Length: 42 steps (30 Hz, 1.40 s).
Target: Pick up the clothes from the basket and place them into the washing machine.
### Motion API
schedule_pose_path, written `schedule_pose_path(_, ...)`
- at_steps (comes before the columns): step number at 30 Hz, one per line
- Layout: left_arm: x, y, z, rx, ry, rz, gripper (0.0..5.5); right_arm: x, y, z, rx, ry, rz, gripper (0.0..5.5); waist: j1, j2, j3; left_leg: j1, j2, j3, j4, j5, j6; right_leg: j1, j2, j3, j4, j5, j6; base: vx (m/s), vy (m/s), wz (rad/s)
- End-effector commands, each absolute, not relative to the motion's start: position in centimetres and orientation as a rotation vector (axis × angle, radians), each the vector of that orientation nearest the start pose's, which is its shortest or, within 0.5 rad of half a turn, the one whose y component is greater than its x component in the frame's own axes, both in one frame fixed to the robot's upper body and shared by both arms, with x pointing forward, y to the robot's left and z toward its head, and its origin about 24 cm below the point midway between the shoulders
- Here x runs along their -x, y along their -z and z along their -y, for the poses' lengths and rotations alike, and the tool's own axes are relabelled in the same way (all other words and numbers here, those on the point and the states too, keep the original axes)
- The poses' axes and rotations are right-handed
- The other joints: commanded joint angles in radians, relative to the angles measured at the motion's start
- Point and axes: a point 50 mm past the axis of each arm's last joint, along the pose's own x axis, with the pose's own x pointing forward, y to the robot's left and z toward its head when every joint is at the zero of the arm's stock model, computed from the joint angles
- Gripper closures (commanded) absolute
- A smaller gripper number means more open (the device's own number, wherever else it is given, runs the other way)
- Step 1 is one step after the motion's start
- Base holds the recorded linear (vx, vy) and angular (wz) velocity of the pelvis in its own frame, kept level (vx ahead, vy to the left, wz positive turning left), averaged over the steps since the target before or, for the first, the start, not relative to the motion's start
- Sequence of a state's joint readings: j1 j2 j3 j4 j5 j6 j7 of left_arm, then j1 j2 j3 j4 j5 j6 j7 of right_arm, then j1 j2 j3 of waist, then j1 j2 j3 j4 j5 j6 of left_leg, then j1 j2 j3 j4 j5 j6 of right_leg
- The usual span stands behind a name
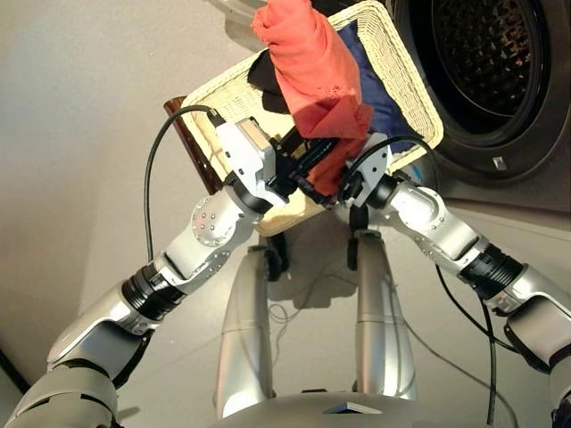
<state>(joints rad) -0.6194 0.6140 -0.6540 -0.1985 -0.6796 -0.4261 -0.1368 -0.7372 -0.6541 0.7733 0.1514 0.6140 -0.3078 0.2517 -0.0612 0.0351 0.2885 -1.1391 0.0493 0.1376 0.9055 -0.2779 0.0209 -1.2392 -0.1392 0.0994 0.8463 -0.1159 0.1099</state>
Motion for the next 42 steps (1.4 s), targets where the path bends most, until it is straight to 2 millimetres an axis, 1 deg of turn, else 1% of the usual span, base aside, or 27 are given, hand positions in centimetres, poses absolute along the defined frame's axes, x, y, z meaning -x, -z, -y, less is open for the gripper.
schedule_pose_path(1,-23.5,-24.3,-6.3,0.043,1.035,0.967,5.50,-30.9,-17.2,6.9,0.268,-0.974,0.469,5.50,0.012,0.003,-0.020,-0.019,-0.023,-0.016,-0.061,0.048,0.009,0.050,-0.013,-0.086,-0.064,0.005,-0.046,0.000,0.000,0.000)
schedule_pose_path(5,-23.5,-24.6,-6.4,0.045,1.021,0.983,5.50,-31.8,-16.9,7.6,0.221,-0.858,0.471,5.50,0.013,0.007,-0.020,-0.025,-0.026,-0.017,-0.060,0.049,0.010,0.046,-0.014,-0.085,-0.065,0.007,-0.047,0.000,0.000,0.000)
schedule_pose_path(7,-23.6,-24.5,-6.6,0.041,1.016,0.981,5.50,-31.7,-17.2,7.8,0.211,-0.838,0.492,5.50,0.011,0.007,-0.020,-0.026,-0.026,-0.016,-0.062,0.049,0.011,0.045,-0.013,-0.086,-0.067,0.008,-0.046,0.000,0.000,0.000)
schedule_pose_path(9,-23.8,-24.4,-6.8,0.033,1.004,0.975,5.50,-31.7,-17.3,8.3,0.191,-0.813,0.501,5.50,0.009,0.004,-0.021,-0.030,-0.027,-0.016,-0.059,0.049,0.011,0.042,-0.014,-0.086,-0.065,0.008,-0.046,0.000,0.000,0.000)
schedule_pose_path(10,-24.0,-24.2,-7.2,0.022,0.984,0.965,5.50,-31.6,-17.6,9.0,0.177,-0.781,0.519,5.50,0.007,0.003,-0.022,-0.031,-0.027,-0.016,-0.059,0.049,0.012,0.042,-0.014,-0.086,-0.065,0.008,-0.045,0.000,0.000,0.000)
schedule_pose_path(11,-24.0,-24.1,-7.2,0.022,0.984,0.965,5.50,-31.6,-17.6,9.0,0.177,-0.781,0.519,5.50,0.008,0.003,-0.022,-0.031,-0.027,-0.016,-0.059,0.049,0.012,0.041,-0.014,-0.086,-0.065,0.008,-0.045,0.000,0.000,0.000)
schedule_pose_path(15,-24.6,-23.6,-8.4,-0.004,0.915,0.947,5.50,-31.2,-17.6,11.4,0.074,-0.674,0.545,5.50,0.001,0.001,-0.022,-0.033,-0.027,-0.017,-0.062,0.048,0.013,0.041,-0.014,-0.088,-0.067,0.007,-0.045,0.000,0.000,0.000)
schedule_pose_path(20,-25.3,-22.5,-10.5,-0.029,0.791,0.920,5.50,-30.8,-16.5,14.7,-0.083,-0.492,0.545,5.50,-0.011,-0.003,-0.018,-0.032,-0.026,-0.017,-0.061,0.044,0.014,0.042,-0.012,-0.089,-0.066,0.004,-0.046,0.000,0.000,0.000)
schedule_pose_path(21,-25.6,-22.2,-10.9,-0.035,0.755,0.910,5.50,-30.8,-16.3,15.4,-0.132,-0.451,0.550,5.50,-0.013,-0.004,-0.017,-0.033,-0.026,-0.017,-0.060,0.043,0.015,0.040,-0.011,-0.089,-0.064,0.003,-0.046,0.000,0.000,0.000)
schedule_pose_path(22,-26.1,-21.6,-11.7,-0.063,0.683,0.895,5.50,-30.6,-15.9,16.0,-0.221,-0.395,0.560,5.50,-0.017,-0.006,-0.017,-0.034,-0.024,-0.018,-0.061,0.041,0.015,0.042,-0.009,-0.088,-0.069,0.004,-0.046,0.000,0.000,0.000)
schedule_pose_path(23,-26.1,-21.6,-11.7,-0.064,0.682,0.894,5.50,-30.6,-15.9,16.0,-0.221,-0.395,0.560,5.50,-0.016,-0.006,-0.017,-0.034,-0.024,-0.017,-0.061,0.041,0.015,0.041,-0.009,-0.088,-0.069,0.004,-0.046,0.000,0.000,0.000)
schedule_pose_path(25,-26.5,-20.8,-12.3,-0.043,0.589,0.874,5.50,-30.6,-15.8,16.1,-0.283,-0.341,0.573,5.50,-0.019,-0.010,-0.016,-0.035,-0.023,-0.017,-0.060,0.040,0.015,0.041,-0.007,-0.088,-0.069,0.004,-0.046,0.000,0.000,0.000)
schedule_pose_path(26,-26.8,-20.1,-12.4,-0.016,0.539,0.848,5.50,-30.6,-15.9,15.9,-0.304,-0.326,0.582,5.50,-0.019,-0.012,-0.014,-0.036,-0.022,-0.017,-0.059,0.040,0.015,0.040,-0.006,-0.090,-0.070,0.006,-0.047,0.000,0.000,0.000)
schedule_pose_path(28,-26.8,-19.4,-12.2,0.012,0.510,0.823,5.50,-30.5,-16.1,15.3,-0.353,-0.331,0.597,5.50,-0.020,-0.017,-0.011,-0.040,-0.022,-0.018,-0.055,0.040,0.015,0.039,-0.005,-0.093,-0.068,0.007,-0.047,0.000,0.000,0.000)
schedule_pose_path(29,-26.9,-18.8,-11.7,0.045,0.502,0.793,3.13,-30.5,-16.4,14.8,-0.378,-0.347,0.602,5.50,-0.020,-0.021,-0.010,-0.042,-0.021,-0.018,-0.055,0.040,0.015,0.039,-0.004,-0.095,-0.068,0.008,-0.047,0.000,0.000,0.000)
schedule_pose_path(30,-27.0,-18.5,-11.4,0.054,0.503,0.779,0.00,-30.4,-16.6,14.4,-0.392,-0.362,0.606,5.50,-0.021,-0.023,-0.008,-0.044,-0.021,-0.019,-0.053,0.041,0.015,0.037,-0.004,-0.095,-0.068,0.009,-0.046,0.000,0.000,0.000)
schedule_pose_path(32,-27.1,-17.8,-10.6,0.062,0.534,0.746,0.00,-30.4,-17.2,13.8,-0.410,-0.401,0.623,5.50,-0.021,-0.030,-0.001,-0.051,-0.023,-0.022,-0.053,0.044,0.014,0.033,-0.003,-0.096,-0.068,0.011,-0.046,0.000,0.000,0.000)
schedule_pose_path(34,-27.3,-17.8,-9.5,0.092,0.576,0.728,0.00,-30.8,-18.0,13.2,-0.414,-0.424,0.639,5.50,-0.020,-0.036,0.011,-0.059,-0.024,-0.024,-0.061,0.051,0.010,0.027,-0.005,-0.097,-0.071,0.016,-0.045,-0.031,-0.011,0.012)
schedule_pose_path(37,-27.4,-19.0,-8.1,0.123,0.649,0.740,0.00,-31.6,-19.2,12.4,-0.444,-0.461,0.653,5.50,-0.019,-0.047,0.028,-0.083,-0.026,-0.025,-0.061,0.057,0.005,0.013,-0.006,-0.103,-0.073,0.019,-0.048,-0.061,-0.039,0.038)
schedule_pose_path(39,-27.4,-19.6,-7.3,0.128,0.694,0.742,0.00,-32.0,-19.7,12.4,-0.502,-0.457,0.661,5.50,-0.020,-0.050,0.033,-0.105,-0.029,-0.028,-0.054,0.060,0.005,-0.002,-0.005,-0.107,-0.070,0.022,-0.050,-0.026,-0.022,0.022)
schedule_pose_path(42,-27.6,-20.4,-6.5,0.155,0.732,0.741,0.00,-32.3,-21.1,12.5,-0.607,-0.432,0.714,5.50,-0.021,-0.047,0.035,-0.132,-0.032,-0.033,-0.040,0.059,0.008,-0.033,-0.003,-0.109,-0.058,0.022,-0.054,0.000,0.000,0.000)
